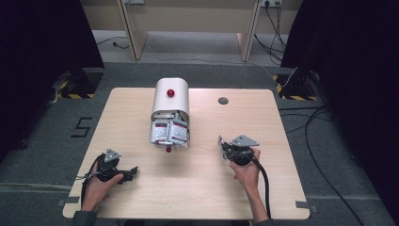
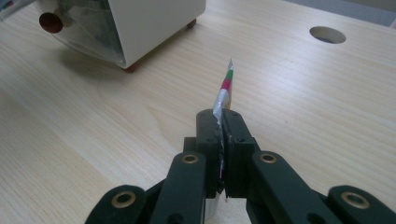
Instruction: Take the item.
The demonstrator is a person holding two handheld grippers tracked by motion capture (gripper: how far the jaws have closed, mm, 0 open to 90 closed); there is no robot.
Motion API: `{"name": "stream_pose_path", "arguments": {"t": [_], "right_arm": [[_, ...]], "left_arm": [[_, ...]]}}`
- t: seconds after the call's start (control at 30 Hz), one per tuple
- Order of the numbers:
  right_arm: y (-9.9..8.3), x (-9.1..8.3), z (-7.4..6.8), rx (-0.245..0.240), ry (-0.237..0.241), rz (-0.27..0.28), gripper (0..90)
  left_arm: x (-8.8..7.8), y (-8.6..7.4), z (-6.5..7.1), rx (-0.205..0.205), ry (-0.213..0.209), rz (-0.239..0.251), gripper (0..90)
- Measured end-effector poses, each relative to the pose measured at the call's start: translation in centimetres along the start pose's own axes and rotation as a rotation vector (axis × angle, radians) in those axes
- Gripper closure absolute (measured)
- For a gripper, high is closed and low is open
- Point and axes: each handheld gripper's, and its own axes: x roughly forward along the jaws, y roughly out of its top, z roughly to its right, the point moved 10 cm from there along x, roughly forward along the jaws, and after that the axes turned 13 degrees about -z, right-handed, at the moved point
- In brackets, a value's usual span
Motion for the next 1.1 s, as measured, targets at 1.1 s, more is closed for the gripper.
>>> {"name": "stream_pose_path", "arguments": {"t": [1.1], "right_arm": [[-0.8,-0.2,2.1,0.063,-0.037,-0.007,85.7]], "left_arm": [[0.0,0.0,0.0,0.000,0.000,-0.001,0.0]]}}
